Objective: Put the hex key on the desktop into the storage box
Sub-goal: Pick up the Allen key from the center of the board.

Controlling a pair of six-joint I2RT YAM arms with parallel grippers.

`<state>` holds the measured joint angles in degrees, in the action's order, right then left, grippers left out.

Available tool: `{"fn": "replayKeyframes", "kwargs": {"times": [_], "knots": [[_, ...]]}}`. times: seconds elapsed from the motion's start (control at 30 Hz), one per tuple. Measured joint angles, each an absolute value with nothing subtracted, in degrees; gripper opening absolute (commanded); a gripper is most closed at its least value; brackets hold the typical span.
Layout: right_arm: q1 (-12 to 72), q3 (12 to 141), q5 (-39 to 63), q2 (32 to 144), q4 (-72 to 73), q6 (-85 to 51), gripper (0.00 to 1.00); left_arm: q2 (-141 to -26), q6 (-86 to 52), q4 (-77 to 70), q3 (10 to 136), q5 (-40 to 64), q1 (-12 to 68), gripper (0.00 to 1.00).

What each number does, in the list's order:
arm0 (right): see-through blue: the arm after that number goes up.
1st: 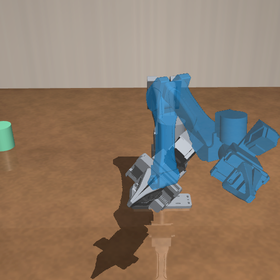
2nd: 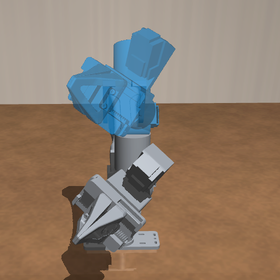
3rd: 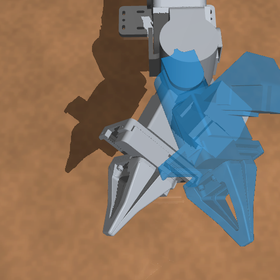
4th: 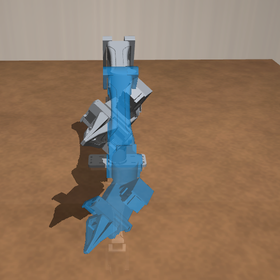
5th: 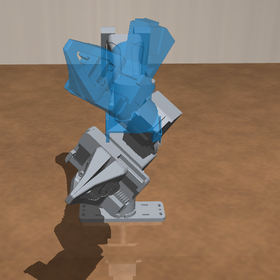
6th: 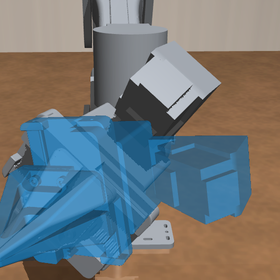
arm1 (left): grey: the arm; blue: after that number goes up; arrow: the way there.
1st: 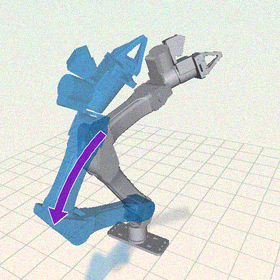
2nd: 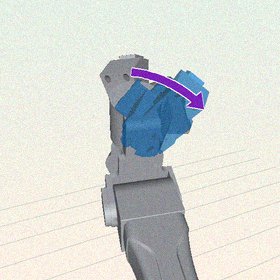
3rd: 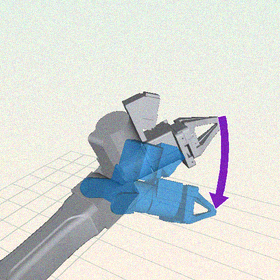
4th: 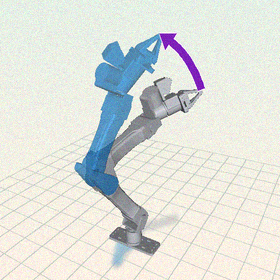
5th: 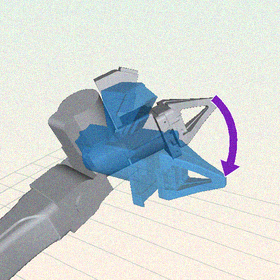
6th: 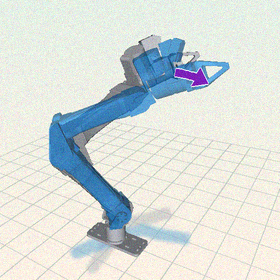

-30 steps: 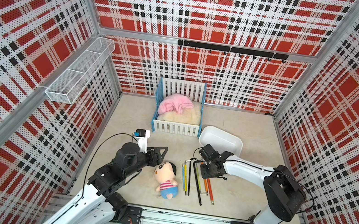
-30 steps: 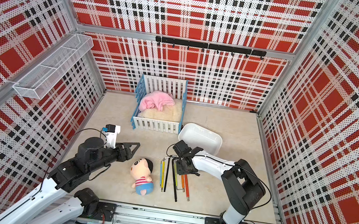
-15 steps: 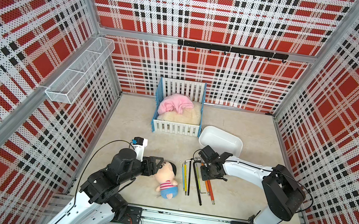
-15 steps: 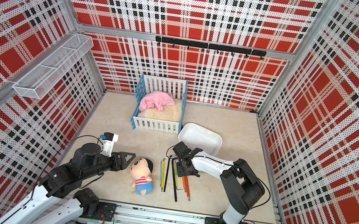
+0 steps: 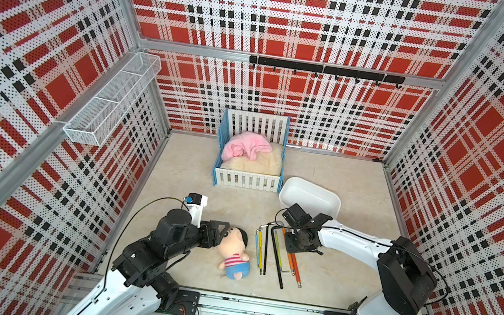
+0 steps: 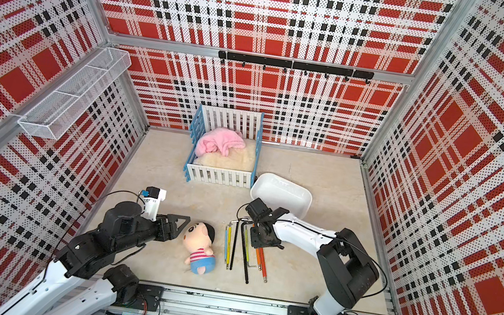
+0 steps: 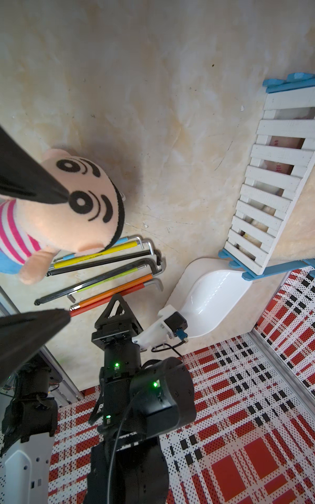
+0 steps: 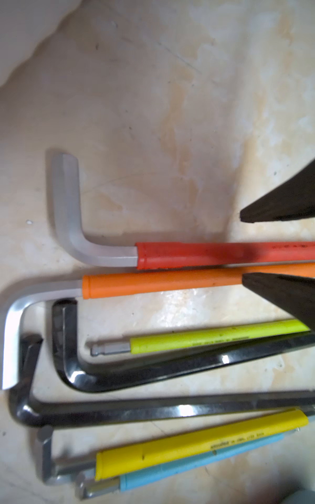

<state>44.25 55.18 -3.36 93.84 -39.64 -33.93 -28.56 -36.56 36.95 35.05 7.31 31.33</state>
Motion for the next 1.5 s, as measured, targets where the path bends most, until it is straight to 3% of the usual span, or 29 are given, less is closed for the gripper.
{"fn": "replayKeyframes", "kwargs": {"times": [0.73,1.0,1.3,1.5], "knots": [[43.35,58.22,-3.51,99.11,-41.67,-32.45,0.28,-28.23,-36.53,36.97,35.05,7.33,31.22,0.67],[43.35,59.42,-3.64,100.18,-42.57,-32.42,0.21,-28.14,-35.75,36.97,35.05,8.38,31.22,0.68],[43.35,60.49,-3.86,100.92,-43.46,-30.89,0.0,-28.08,-35.51,36.95,35.03,9.08,31.18,0.68],[43.38,60.71,-3.95,100.92,-43.81,-30.81,0.0,-28.05,-35.51,36.97,35.03,9.17,30.89,0.68]]}}
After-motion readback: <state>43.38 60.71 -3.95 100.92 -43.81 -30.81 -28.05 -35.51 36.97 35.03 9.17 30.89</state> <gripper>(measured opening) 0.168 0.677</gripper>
